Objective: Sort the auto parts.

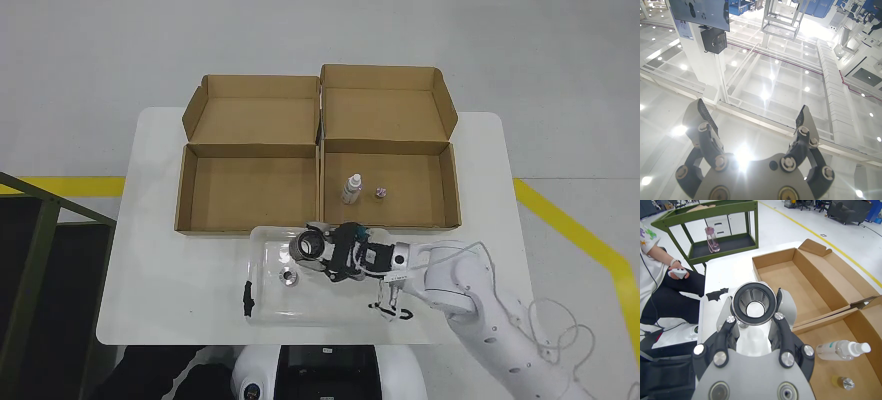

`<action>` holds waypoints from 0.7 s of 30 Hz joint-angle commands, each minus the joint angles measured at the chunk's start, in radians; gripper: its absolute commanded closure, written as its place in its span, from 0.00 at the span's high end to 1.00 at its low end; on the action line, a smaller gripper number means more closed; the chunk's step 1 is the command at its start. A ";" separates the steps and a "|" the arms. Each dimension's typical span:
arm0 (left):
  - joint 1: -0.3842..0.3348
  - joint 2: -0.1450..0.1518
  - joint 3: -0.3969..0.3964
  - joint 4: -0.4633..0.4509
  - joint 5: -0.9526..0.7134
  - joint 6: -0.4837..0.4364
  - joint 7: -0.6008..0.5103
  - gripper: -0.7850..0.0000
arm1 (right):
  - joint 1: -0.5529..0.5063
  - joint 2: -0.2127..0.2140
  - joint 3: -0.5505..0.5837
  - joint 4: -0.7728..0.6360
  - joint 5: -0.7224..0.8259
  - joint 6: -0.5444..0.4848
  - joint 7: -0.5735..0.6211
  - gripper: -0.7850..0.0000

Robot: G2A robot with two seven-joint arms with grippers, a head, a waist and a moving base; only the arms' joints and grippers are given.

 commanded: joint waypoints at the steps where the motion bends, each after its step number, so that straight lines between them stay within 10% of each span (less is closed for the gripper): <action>1: 0.000 0.000 0.000 0.000 0.000 0.000 0.000 1.00 | 0.003 -0.003 0.000 0.002 0.015 0.016 -0.025 0.00; 21: 0.000 0.000 0.000 0.000 0.000 0.000 0.000 1.00 | -0.014 -0.020 0.066 0.009 0.272 0.062 -0.208 0.00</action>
